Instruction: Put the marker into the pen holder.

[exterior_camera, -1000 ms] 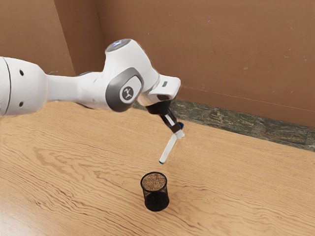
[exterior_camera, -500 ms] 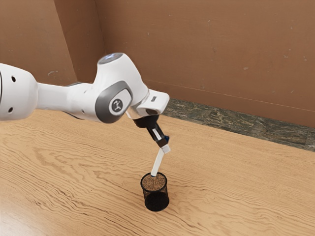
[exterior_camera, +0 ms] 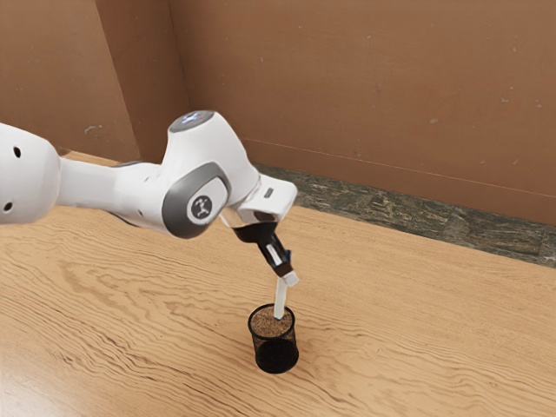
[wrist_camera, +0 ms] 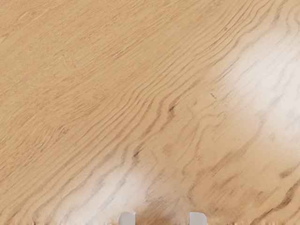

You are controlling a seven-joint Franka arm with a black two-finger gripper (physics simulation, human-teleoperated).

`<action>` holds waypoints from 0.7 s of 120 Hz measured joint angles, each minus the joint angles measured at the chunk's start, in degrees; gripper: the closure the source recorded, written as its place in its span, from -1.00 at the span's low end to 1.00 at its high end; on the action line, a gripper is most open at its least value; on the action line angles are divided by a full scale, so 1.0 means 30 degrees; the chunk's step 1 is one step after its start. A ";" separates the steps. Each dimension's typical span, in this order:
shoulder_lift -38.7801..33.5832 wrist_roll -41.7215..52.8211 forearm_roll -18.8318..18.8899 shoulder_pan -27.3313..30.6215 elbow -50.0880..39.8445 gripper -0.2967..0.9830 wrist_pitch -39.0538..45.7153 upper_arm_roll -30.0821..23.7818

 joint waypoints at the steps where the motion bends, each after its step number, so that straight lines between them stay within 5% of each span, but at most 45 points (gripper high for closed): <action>1: -0.0031 0.0000 0.0006 -0.0015 -0.0037 0.65 0.0007 0.0007; 60: -0.0571 0.0120 0.0029 0.0130 -0.2022 0.61 0.0152 -0.0323; 84: -0.0544 0.0738 -0.0440 0.0035 -0.1771 -0.03 -0.0103 -0.0088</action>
